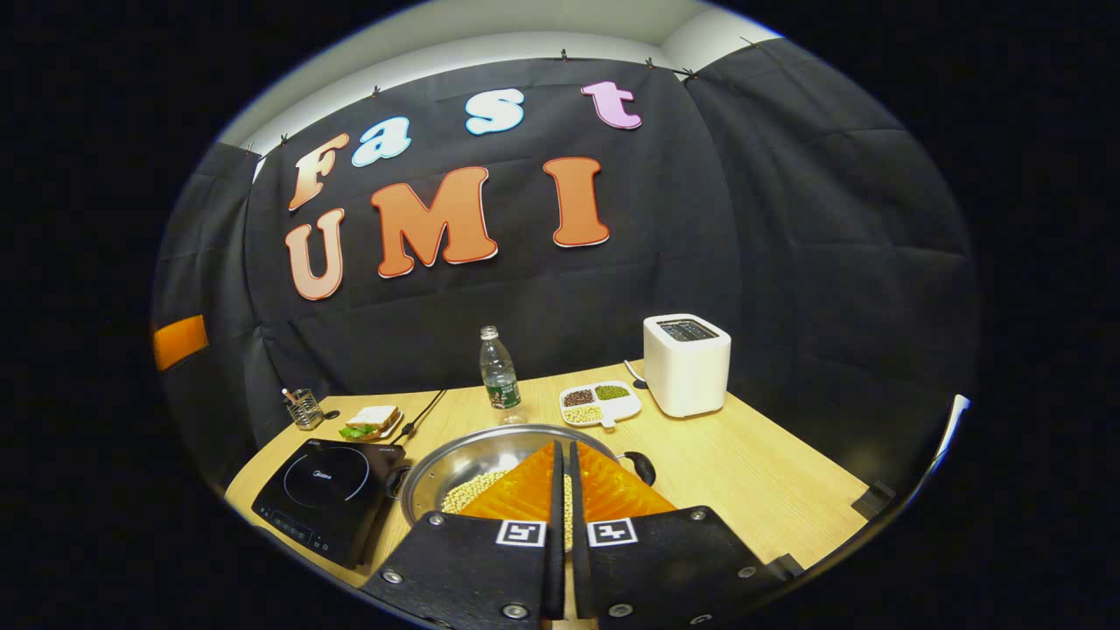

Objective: First push the handle of the pot to place it horizontally, then grasp the pot with both hands and set it on the induction cooktop.

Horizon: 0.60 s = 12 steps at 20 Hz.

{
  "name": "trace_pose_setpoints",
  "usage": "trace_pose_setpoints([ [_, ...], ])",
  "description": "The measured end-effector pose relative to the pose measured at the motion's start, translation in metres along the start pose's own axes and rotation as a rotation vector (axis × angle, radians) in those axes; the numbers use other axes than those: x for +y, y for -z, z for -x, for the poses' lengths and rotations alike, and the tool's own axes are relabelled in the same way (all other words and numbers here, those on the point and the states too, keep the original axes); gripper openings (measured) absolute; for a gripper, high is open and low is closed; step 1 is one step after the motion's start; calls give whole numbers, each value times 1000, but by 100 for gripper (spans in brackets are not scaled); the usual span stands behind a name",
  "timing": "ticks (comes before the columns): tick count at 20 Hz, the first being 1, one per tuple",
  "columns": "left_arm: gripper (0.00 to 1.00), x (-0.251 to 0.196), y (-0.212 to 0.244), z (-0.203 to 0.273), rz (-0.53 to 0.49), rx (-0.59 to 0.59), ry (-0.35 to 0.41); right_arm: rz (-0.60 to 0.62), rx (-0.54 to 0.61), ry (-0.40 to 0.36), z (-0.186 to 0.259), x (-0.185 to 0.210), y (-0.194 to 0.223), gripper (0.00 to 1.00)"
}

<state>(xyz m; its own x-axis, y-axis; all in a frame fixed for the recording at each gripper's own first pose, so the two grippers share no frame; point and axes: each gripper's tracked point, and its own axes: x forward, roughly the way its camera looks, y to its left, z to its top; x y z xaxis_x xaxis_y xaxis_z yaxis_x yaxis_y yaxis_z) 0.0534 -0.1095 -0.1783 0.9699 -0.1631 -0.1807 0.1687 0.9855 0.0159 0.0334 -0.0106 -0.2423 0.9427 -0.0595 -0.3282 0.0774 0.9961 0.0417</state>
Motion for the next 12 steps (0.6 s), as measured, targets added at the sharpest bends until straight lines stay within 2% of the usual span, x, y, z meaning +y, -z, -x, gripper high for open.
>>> trace_pose_setpoints([
  [1,97,-5,12,-9,4,23,8,-5,8,0,-3,-4,1,7],
  [2,97,-12,25,-19,9,43,18,-5,15,-3,-5,-7,2,21],
  [3,97,-18,37,-27,13,62,27,1,18,-3,-8,-10,5,30],
  [5,96,-31,64,-44,15,93,43,24,17,9,-16,-16,7,60],
  [7,97,-40,91,-62,6,131,51,54,12,17,-25,-19,10,75],
  [9,99,-49,121,-80,2,177,68,77,20,25,-36,-22,16,97],
  [10,98,-51,133,-88,4,194,74,82,33,30,-43,-24,20,94],
  [12,98,-50,157,-101,4,233,75,84,71,45,-55,-29,32,94],
])
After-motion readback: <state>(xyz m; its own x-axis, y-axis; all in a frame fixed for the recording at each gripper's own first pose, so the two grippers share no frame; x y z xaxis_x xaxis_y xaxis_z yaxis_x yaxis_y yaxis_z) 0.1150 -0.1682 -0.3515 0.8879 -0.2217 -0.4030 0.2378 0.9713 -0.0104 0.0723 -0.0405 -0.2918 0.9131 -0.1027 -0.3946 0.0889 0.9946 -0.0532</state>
